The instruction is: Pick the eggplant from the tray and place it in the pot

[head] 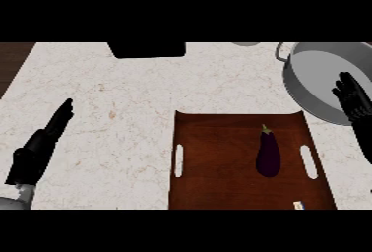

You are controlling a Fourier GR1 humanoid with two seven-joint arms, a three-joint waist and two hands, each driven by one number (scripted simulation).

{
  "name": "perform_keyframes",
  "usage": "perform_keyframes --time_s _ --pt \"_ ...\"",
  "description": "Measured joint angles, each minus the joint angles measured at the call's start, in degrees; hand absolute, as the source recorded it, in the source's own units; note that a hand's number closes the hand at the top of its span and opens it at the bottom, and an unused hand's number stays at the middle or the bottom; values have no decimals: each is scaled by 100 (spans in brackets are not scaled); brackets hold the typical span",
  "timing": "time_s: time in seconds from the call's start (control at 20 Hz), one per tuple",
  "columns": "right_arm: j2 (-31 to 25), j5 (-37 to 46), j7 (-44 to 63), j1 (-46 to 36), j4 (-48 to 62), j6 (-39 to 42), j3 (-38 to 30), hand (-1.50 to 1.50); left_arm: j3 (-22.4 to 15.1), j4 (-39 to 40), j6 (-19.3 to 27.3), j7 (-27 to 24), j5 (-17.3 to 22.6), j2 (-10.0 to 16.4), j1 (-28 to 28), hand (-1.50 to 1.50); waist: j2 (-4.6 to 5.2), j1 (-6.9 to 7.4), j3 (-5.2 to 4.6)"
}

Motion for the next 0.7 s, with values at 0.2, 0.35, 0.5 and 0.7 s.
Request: perform_keyframes --time_s 0.2,0.35,0.5,0.7 --pt "632 -442 -1064 514 -58 -471 -744 150 179 -122 275 -127 143 -307 65 0 -26 -141 -20" --pt "1167 -789 -1582 961 118 -928 -1356 -150 354 -234 522 -272 377 -666 125 0 -60 -335 -19" --pt "1911 -1146 -1820 1515 612 -1491 -1865 -150 400 -373 689 -404 555 -1027 171 0 -8 -361 -19" --pt "2703 -1929 -3118 2005 707 -1517 -2062 -150 293 -451 835 -622 573 -1420 231 0 8 -238 -33"
